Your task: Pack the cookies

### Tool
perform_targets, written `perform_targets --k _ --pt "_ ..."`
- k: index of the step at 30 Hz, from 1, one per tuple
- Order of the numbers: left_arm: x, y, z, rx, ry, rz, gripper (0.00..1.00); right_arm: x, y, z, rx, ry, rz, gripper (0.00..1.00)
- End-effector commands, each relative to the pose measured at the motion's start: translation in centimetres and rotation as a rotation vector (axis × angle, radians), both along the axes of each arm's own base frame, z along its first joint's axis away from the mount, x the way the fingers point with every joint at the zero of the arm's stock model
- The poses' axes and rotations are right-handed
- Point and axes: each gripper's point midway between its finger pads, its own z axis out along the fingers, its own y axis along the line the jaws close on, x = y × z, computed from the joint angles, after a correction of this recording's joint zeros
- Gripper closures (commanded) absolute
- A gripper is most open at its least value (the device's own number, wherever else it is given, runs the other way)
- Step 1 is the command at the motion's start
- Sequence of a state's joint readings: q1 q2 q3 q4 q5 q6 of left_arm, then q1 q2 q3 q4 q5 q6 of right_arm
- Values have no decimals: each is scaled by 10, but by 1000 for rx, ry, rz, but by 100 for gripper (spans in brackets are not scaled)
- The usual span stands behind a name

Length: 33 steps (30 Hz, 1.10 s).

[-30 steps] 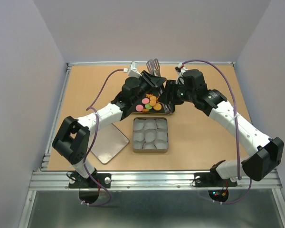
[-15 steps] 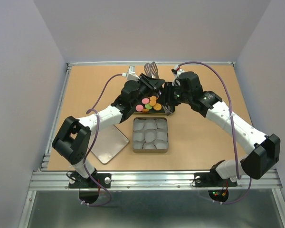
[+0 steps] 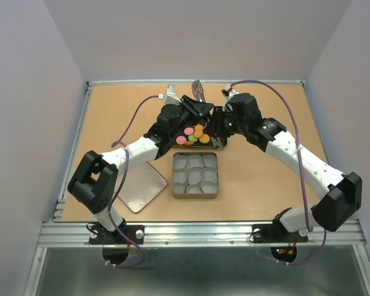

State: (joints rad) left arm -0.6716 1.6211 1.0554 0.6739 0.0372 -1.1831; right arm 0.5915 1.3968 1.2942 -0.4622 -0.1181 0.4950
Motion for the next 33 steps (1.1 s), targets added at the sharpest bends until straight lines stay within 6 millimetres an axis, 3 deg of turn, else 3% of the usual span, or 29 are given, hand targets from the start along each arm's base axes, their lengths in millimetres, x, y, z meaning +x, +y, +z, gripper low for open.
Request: perform_targets --k 1,4,9,15,20,27,33 --pt "-10 2 44 -25 -107 -23 57 12 2 3 -2 -37 -34 80" --pt "-9 4 46 15 -115 -12 49 14 4 2 2 -29 -33 80" --pt "-5 7 46 56 -124 11 47 13 8 0 2 -25 -13 80" --pt "-3 8 46 73 -121 23 47 13 11 -12 -6 10 -3 68" --pt "0 13 42 78 -99 56 54 14 12 -16 -9 19 -3 62" --pt "4 18 36 105 -69 90 74 14 12 -15 -11 15 -4 55" --pt "4 15 31 118 -56 82 76 15 12 -17 -11 19 -9 55"
